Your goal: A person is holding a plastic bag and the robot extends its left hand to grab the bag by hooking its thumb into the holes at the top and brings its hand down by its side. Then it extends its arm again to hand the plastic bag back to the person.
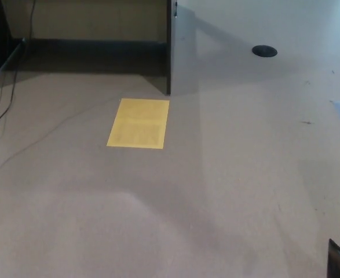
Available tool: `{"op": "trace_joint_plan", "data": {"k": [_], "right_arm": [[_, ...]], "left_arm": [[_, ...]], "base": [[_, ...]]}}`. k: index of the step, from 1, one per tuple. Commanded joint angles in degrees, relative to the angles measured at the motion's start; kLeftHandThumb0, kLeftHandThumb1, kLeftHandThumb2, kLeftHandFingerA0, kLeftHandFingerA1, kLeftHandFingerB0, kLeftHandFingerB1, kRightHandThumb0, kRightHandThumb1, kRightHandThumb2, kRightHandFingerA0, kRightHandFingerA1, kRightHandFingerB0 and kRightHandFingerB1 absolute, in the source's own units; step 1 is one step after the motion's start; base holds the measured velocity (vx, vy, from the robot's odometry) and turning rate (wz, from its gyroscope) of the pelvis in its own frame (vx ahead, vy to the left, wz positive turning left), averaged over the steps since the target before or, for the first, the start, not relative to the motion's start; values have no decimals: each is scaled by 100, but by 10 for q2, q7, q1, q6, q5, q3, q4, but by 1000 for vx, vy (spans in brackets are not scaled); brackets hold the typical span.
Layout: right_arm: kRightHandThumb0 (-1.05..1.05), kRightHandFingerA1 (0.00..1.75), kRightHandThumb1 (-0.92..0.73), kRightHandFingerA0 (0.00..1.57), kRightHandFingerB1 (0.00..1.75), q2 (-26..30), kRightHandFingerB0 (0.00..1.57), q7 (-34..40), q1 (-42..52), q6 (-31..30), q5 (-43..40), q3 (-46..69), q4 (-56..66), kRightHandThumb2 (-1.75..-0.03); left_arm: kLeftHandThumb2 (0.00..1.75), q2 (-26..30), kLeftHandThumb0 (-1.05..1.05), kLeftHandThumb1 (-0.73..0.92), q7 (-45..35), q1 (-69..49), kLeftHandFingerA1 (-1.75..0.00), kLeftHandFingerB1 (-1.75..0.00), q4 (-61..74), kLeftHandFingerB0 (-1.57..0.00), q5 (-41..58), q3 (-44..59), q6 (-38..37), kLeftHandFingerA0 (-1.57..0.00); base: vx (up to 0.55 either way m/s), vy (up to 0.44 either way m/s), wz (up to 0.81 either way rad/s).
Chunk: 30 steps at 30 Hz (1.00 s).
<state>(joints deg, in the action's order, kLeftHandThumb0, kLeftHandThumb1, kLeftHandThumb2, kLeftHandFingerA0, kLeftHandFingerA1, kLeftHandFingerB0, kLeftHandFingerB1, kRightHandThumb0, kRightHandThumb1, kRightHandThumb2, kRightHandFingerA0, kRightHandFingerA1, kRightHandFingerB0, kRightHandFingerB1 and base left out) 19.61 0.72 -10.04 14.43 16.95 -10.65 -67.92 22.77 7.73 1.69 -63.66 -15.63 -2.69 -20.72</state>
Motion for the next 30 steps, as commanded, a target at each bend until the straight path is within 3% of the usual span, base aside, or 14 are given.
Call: {"op": "trace_joint_plan", "data": {"k": [1,7,14,15,16,18,19,21,23,24,28,29,30], "right_arm": [[-26,48,-66,69,43,10,65,15,6,43,6,0,-15,-60],[-32,48,-68,70,39,4,54,26,16,50,2,9,-20,-61],[-32,56,-69,69,37,-8,47,51,37,84,-11,34,-25,-61],[-34,54,-70,68,37,-8,46,52,42,92,-11,38,-25,-61],[-37,48,-70,65,37,-8,46,53,46,99,-13,43,-24,-61],[-41,45,-72,62,35,-8,41,51,49,106,-13,46,-23,-61],[-41,45,-71,62,35,-9,40,52,50,108,-14,48,-22,-61],[-42,44,-70,61,34,-14,38,56,49,103,-15,51,-21,-62],[-40,44,-71,63,34,-19,39,55,49,103,-19,56,-21,-61],[-47,54,-60,53,45,-19,32,54,50,103,-20,58,-20,-83],[-46,54,-59,53,45,-17,34,52,55,103,-21,61,-21,-82],[-36,47,-68,65,35,-16,41,54,58,106,-19,59,-21,-60],[-42,58,-57,59,46,-16,35,54,59,107,-18,58,-21,-81]], "left_arm": [[57,10,-32,56,36,-6,-43,-37,-20,-44,-14,-10,-45,-50],[56,8,-32,54,46,-19,-42,-34,-31,-38,-1,-6,-70,-46],[57,15,-37,53,107,-44,-37,-31,-3,-27,-24,-15,-154,-33],[67,14,-43,44,125,-47,-43,-38,1,-25,-32,-18,-161,-30],[57,15,-39,54,138,-50,-35,-30,7,-25,-42,-23,-166,-30],[57,20,-42,54,163,-53,-34,-29,23,-22,-61,-33,-171,-26],[92,25,-25,38,183,-56,-53,-51,37,-9,-73,-39,-177,-10],[91,28,-26,36,215,-60,-52,-50,67,-8,-87,-40,-184,-9],[90,30,-28,35,239,-77,-52,-49,145,-6,-101,-30,-189,-7],[56,27,-48,51,238,-90,-33,-28,208,-21,-97,-16,-203,-18],[56,18,-50,53,205,-120,-32,-28,380,-19,-85,15,-206,-18],[89,13,-29,32,180,-127,-52,-49,457,-6,-73,23,-195,-7],[88,9,-28,31,166,-131,-52,-49,504,-6,-68,28,-186,-7]], "base": [[0,0,0],[0,0,0],[0,0,0],[0,0,0],[0,0,0],[0,0,0],[0,0,0],[0,0,0],[0,0,0],[0,0,0],[0,0,0],[0,0,0],[0,0,0]]}}
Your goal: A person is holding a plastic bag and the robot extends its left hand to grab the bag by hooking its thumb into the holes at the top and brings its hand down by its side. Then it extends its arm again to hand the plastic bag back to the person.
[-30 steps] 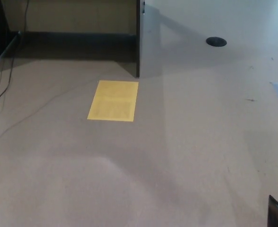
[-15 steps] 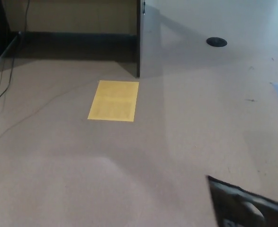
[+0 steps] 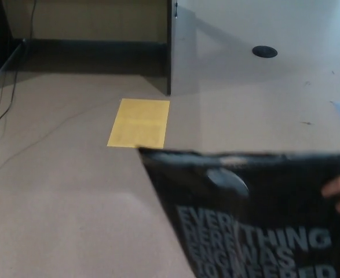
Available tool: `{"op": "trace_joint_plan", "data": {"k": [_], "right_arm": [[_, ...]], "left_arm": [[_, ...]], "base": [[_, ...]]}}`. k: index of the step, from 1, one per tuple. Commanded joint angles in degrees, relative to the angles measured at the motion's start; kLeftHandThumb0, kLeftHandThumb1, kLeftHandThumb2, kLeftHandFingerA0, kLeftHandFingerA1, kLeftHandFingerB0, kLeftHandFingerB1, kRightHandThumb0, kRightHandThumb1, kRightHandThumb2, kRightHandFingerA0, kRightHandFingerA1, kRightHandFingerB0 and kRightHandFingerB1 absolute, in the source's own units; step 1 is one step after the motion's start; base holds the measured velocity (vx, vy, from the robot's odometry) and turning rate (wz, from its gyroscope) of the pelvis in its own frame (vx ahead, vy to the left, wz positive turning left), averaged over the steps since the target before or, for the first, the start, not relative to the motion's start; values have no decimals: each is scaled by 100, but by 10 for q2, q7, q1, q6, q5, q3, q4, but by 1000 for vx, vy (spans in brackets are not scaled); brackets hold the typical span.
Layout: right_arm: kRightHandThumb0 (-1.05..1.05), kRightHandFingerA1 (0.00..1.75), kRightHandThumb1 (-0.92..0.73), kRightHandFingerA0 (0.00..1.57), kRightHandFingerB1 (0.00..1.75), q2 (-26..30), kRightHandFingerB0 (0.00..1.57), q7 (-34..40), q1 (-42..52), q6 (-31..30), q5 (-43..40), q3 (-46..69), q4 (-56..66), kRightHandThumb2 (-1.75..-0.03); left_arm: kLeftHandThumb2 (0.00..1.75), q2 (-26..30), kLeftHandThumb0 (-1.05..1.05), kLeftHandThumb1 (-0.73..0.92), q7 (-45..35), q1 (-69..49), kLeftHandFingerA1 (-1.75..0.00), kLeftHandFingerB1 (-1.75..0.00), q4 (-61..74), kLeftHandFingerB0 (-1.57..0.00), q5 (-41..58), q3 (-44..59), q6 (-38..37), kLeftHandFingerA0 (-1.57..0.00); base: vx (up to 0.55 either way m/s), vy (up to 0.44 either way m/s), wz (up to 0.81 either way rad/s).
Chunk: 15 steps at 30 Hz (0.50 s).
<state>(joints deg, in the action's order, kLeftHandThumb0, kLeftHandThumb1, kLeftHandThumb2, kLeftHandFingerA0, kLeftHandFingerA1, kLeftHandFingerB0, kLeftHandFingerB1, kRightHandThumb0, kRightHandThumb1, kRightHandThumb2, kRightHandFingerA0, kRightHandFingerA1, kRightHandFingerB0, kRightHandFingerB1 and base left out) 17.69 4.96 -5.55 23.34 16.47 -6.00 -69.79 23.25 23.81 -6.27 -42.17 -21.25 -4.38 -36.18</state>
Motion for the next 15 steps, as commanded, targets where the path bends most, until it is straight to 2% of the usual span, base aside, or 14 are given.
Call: {"op": "trace_joint_plan", "data": {"k": [1,2,3,5,6,7,8,10,11,12,13,14,15], "right_arm": [[-42,58,-57,59,46,3,35,12,14,18,-13,11,-2,-81],[-34,46,-68,65,35,3,42,10,16,15,-14,12,0,-60],[-41,55,-58,58,45,3,37,9,17,13,-15,12,3,-78],[-40,54,-58,56,45,2,38,11,16,14,-15,13,2,-77],[-32,44,-68,61,36,4,43,13,16,15,-11,10,0,-60],[-32,44,-68,62,36,5,43,15,15,15,-9,9,-1,-60],[-40,55,-58,57,46,5,39,13,17,14,-10,9,-1,-78],[-40,55,-58,58,46,5,39,11,22,15,-12,10,1,-78],[-40,54,-58,57,46,5,40,12,24,16,-11,10,2,-77],[-40,55,-58,58,46,6,40,14,22,12,-9,8,3,-78],[-31,48,-67,66,36,6,45,15,20,11,-9,8,3,-60],[-31,48,-67,66,36,6,45,16,19,11,-8,8,2,-60],[-31,49,-66,66,37,7,46,14,19,13,-11,11,1,-60]], "left_arm": [[88,2,-28,31,0,-52,-52,-49,312,-6,-11,46,-26,-7],[57,0,-50,51,-15,-54,-30,-29,351,-20,-8,46,-10,-16],[89,-3,-30,34,-28,-51,-50,-47,392,0,-8,46,4,-1],[89,-7,-30,35,-37,-41,-50,-47,429,0,-10,44,14,-1],[89,-14,-30,34,-44,-24,-50,-47,461,0,-12,38,19,-1],[87,-20,-30,31,-47,-12,-50,-47,482,0,-16,34,25,-1],[86,-28,-30,29,-46,0,-50,-47,504,0,-28,32,38,-1],[86,-38,-31,29,-45,17,-51,-47,532,0,-52,29,52,-2],[69,-41,-62,40,-46,24,-37,-34,543,-10,-66,29,59,-6],[72,-45,-65,42,-47,40,-37,-30,552,-10,-78,27,67,-6],[58,-49,-57,51,-48,52,-28,-22,560,-11,-85,25,72,-10],[58,-53,-57,51,-49,60,-28,-22,570,-11,-92,24,78,-10],[75,-61,-60,38,-47,66,-35,-27,576,-9,-102,21,83,-2]], "base": [[0,0,0],[0,0,0],[0,0,0],[0,0,0],[0,0,0],[0,0,0],[0,0,0],[0,0,0],[0,0,0],[0,0,0],[0,0,0],[0,0,0],[0,0,0]]}}
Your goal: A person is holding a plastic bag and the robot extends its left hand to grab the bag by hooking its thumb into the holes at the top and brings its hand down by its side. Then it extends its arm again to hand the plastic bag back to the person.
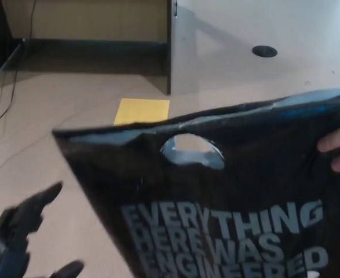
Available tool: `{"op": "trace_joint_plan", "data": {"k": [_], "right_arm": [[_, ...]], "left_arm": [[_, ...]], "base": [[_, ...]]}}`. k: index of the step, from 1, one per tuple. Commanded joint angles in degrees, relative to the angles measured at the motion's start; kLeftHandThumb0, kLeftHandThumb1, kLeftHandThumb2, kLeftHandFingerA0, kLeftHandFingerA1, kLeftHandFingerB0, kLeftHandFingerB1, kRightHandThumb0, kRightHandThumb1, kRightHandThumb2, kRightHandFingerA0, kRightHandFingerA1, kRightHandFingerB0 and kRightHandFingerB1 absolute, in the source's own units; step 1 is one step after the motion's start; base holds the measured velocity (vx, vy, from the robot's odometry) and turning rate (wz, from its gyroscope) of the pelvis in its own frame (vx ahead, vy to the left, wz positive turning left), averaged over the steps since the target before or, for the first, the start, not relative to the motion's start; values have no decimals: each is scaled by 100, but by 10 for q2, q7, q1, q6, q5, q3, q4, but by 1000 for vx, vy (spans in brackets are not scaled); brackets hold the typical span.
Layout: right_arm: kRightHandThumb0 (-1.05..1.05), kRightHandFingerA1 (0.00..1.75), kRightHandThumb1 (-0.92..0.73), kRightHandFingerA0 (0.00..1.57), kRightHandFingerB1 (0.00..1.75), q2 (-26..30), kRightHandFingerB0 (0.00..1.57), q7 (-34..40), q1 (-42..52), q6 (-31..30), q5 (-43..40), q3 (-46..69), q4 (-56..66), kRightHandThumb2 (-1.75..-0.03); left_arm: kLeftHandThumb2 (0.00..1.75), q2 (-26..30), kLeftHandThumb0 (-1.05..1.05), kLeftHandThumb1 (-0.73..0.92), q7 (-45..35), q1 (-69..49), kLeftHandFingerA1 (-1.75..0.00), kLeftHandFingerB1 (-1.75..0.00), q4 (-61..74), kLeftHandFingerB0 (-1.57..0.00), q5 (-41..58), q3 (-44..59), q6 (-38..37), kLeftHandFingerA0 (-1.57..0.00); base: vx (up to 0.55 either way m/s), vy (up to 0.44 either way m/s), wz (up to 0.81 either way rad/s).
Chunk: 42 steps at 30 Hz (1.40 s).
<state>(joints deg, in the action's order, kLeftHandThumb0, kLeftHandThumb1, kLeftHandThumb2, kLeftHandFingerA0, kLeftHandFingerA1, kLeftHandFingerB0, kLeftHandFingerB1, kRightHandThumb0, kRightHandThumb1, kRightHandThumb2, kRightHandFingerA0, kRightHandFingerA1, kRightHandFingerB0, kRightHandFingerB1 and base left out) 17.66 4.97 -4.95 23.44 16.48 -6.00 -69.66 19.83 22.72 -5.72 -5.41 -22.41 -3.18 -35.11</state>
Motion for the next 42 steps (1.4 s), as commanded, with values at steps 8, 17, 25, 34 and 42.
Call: {"op": "trace_joint_plan", "data": {"k": [8,17,25,34,42], "right_arm": [[-29,47,-67,65,37,11,46,13,14,5,-11,12,-1,-60],[-38,57,-57,63,49,9,47,15,7,-3,-2,5,-8,-77],[-31,55,-66,71,40,10,56,11,5,-4,-2,3,-10,-60],[-30,50,-66,71,41,15,56,7,-6,-4,1,-1,-6,-60],[-30,55,-67,73,42,14,59,6,-1,8,-1,-4,-4,-60]], "left_arm": [[78,-96,-61,39,-17,136,-17,-17,264,0,-142,-14,94,0],[74,-141,-69,43,-12,184,-27,-11,258,-10,-211,-43,123,-10],[76,-162,-73,47,-35,150,-20,-18,248,-12,-233,-91,153,-12],[74,-151,-75,47,-26,150,-14,-21,245,-14,-244,-85,156,-13],[56,-135,-58,48,-50,177,-30,-24,220,-9,-234,-70,178,-13]], "base": [[0,0,0],[0,0,0],[0,0,0],[0,0,0],[0,0,0]]}}
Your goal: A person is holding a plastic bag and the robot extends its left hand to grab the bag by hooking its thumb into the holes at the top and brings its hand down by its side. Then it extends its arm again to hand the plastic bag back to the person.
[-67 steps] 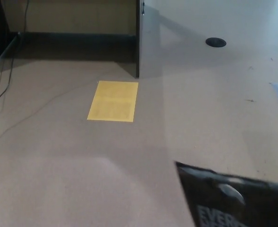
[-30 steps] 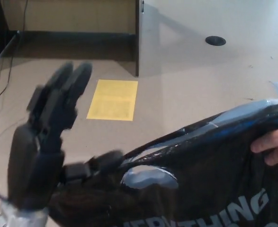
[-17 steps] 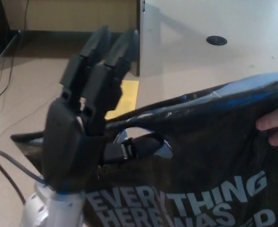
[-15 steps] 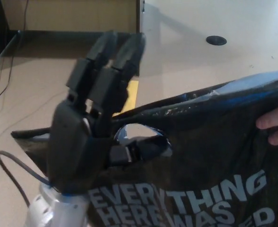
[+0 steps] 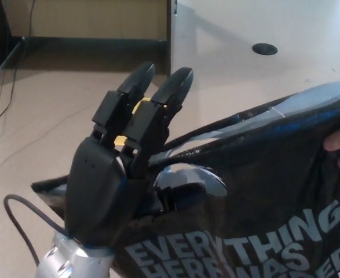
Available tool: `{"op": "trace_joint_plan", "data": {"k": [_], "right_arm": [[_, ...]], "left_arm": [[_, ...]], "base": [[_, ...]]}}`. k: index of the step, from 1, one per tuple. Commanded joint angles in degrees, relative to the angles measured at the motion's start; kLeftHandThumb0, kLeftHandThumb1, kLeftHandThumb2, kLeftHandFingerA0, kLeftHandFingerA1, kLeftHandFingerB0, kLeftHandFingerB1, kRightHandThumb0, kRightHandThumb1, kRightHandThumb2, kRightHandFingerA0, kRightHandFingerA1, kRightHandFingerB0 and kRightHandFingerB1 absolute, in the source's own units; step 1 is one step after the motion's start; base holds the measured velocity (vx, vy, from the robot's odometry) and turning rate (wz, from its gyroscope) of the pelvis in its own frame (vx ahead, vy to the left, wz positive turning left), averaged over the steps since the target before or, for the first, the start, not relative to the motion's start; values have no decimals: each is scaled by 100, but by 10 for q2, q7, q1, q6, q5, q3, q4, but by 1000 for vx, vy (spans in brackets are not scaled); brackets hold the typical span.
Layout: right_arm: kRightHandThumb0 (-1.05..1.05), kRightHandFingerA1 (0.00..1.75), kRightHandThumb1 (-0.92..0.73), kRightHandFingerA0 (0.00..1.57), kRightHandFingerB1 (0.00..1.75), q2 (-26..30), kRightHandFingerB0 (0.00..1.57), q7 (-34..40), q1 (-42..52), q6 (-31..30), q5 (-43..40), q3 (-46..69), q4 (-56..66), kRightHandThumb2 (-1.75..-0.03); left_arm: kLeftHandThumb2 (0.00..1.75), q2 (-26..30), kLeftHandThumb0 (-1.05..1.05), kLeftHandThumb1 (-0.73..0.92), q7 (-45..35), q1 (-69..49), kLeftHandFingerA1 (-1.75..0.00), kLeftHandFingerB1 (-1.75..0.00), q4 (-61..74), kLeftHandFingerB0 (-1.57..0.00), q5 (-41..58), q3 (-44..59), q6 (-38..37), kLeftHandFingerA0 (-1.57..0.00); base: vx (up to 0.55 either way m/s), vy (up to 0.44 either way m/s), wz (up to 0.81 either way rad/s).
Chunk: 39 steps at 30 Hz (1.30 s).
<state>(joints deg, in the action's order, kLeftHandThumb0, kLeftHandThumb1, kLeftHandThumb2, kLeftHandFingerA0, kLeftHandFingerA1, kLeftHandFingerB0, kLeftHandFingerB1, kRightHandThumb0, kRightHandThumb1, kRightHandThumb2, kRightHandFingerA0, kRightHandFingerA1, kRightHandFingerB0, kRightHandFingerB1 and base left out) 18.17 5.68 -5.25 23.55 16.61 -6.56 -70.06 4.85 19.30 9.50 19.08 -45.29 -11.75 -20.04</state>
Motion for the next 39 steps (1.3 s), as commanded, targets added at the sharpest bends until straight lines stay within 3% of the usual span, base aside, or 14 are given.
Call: {"op": "trace_joint_plan", "data": {"k": [1,5,8,9,14,16,17,19,24,25,28,29,31,39], "right_arm": [[-30,56,-67,73,42,8,60,0,1,5,-2,0,1,-60],[-29,52,-68,72,41,10,58,-4,-6,-4,1,-2,4,-61],[-29,55,-68,73,42,11,59,-7,-9,-1,0,-4,2,-61],[-29,55,-68,72,42,11,60,-8,-10,-1,0,-4,2,-61],[-29,56,-68,74,43,11,62,-4,-14,-1,3,-7,-1,-61],[-29,57,-68,76,43,12,63,-2,-13,0,4,-8,-1,-61],[-29,58,-68,76,43,12,63,-2,-13,-1,5,-10,0,-61],[-30,57,-68,75,43,14,64,-1,-14,-3,6,-12,0,-61],[-31,55,-68,75,43,13,64,4,-14,-7,10,-18,-1,-61],[-30,55,-68,75,43,13,64,4,-13,-5,9,-17,-1,-61],[-31,62,-68,76,43,15,64,1,-13,-1,7,-14,0,-61],[-32,62,-68,76,43,16,64,0,-17,-3,7,-14,0,-61],[-32,54,-68,74,43,18,64,-3,-31,-12,8,-14,-2,-61],[-30,54,-68,76,43,16,62,7,-11,6,17,-23,4,-61]], "left_arm": [[71,16,-63,39,-15,30,-39,-26,-30,0,-5,18,29,-6],[87,14,-31,30,7,50,-49,-48,-60,0,-15,23,32,0],[88,15,-32,31,13,53,-48,-48,-66,0,-24,21,31,0],[68,14,-60,43,17,54,-39,-35,-69,-10,-27,20,32,-14],[68,8,-60,42,34,65,-39,-35,-95,-10,-37,8,30,-14],[86,4,-31,29,37,70,-49,-48,-107,0,-41,1,33,0],[68,2,-59,42,37,74,-38,-35,-110,-10,-51,-3,40,-14],[69,-5,-59,41,40,83,-42,-35,-127,-11,-51,-11,42,-27],[69,-12,-60,42,48,102,-39,-36,-160,-15,-68,-29,56,-21],[86,-18,-28,27,53,110,-51,-50,-173,-8,-74,-36,63,-9],[87,-27,-28,27,64,127,-51,-50,-194,-10,-80,-47,71,-10],[55,-28,-54,49,69,133,-33,-29,-201,-25,-79,-48,69,-29],[71,-27,-59,42,93,153,-42,-38,-223,-21,-84,-54,59,-25],[71,-21,-57,42,138,138,-44,-40,-222,-25,-90,-70,47,-34]], "base": [[0,0,0],[0,0,0],[0,0,0],[0,0,0],[0,0,0],[0,0,0],[0,0,0],[0,0,0],[0,0,0],[0,0,0],[0,0,0],[0,0,0],[0,0,0],[0,0,0]]}}
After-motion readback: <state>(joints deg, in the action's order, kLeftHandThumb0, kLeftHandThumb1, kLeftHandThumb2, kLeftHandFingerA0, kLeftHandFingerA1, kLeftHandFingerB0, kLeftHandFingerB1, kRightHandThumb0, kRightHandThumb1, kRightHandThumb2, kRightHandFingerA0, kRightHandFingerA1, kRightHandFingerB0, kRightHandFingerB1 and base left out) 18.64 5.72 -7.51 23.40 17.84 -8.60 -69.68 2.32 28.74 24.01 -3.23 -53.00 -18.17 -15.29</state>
